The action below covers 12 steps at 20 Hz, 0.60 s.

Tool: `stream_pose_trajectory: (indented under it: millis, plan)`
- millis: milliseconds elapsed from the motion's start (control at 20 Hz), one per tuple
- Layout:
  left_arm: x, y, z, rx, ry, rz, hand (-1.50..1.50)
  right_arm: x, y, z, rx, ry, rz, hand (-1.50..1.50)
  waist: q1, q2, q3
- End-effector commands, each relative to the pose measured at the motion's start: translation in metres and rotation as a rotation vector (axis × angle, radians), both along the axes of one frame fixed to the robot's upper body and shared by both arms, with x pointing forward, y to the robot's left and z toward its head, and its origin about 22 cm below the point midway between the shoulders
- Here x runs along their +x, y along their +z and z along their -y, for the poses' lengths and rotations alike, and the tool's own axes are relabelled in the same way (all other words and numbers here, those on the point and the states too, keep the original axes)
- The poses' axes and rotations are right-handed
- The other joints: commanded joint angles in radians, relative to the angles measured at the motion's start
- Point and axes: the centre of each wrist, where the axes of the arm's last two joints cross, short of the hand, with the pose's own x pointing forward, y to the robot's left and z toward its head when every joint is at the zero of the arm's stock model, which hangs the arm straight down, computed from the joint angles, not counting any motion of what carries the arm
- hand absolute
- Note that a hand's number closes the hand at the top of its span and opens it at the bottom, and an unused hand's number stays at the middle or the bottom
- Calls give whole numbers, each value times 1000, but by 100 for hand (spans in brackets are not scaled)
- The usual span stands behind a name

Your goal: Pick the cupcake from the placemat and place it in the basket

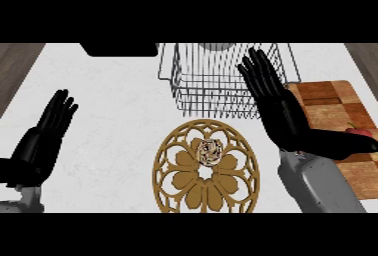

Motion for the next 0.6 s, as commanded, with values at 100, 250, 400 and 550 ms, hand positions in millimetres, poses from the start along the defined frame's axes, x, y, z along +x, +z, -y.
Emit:
stream_pose_trajectory:
  millis: [100,250,400,550]
  plan:
    - [-11,-47,-4,15,46,-288,0,14,13,-46,-21,316,-9,150,33,11,-3]
    - [-36,-90,6,-1,82,-535,0,9,15,-82,-57,568,-5,150,78,34,-3]
    - [-40,-97,12,19,65,-621,0,-32,0,-126,-169,894,76,150,44,10,-3]
    - [-44,-98,-1,18,108,-654,0,-68,-30,-154,-326,846,161,-150,11,-6,-3]
